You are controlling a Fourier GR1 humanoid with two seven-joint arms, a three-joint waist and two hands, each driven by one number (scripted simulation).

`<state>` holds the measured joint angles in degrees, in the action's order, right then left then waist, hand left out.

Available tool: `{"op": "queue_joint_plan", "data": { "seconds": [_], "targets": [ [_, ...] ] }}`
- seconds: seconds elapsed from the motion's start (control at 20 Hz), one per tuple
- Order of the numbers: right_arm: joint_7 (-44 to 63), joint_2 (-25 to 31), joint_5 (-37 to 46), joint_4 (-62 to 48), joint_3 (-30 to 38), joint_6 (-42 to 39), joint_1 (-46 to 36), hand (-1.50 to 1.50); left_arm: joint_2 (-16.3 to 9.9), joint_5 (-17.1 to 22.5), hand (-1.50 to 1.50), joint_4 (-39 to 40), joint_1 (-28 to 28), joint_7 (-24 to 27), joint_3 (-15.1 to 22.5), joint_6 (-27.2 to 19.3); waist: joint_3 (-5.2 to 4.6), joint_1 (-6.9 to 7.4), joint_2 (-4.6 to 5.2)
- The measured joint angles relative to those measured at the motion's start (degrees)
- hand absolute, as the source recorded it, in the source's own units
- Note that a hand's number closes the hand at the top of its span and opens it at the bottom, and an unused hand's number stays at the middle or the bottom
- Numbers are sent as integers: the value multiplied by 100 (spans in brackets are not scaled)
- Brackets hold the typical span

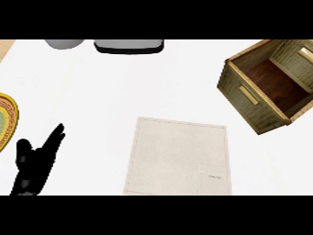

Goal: Pick the squash from the placemat and place it in the basket

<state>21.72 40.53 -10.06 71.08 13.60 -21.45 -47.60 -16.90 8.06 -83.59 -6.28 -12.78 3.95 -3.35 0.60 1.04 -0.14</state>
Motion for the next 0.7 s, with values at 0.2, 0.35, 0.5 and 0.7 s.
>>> {"op": "queue_joint_plan", "data": {
  "seconds": [0.2,0.35,0.5,0.7],
  "targets": [
    [-409,99,528,-335,-70,197,97,150,12,-58,0,-127,5,-218,12,-42,-7,14,19],
    [-857,309,1056,-702,-253,220,107,150,82,-137,0,-124,34,-227,43,-103,-5,37,31],
    [-1415,441,1450,-1115,-403,190,52,-150,62,-116,0,-60,46,-156,-10,-13,-3,48,30],
    [-2183,541,1806,-1721,-439,249,-96,-150,103,-124,0,-33,87,-181,-31,20,6,52,22]
  ]
}}
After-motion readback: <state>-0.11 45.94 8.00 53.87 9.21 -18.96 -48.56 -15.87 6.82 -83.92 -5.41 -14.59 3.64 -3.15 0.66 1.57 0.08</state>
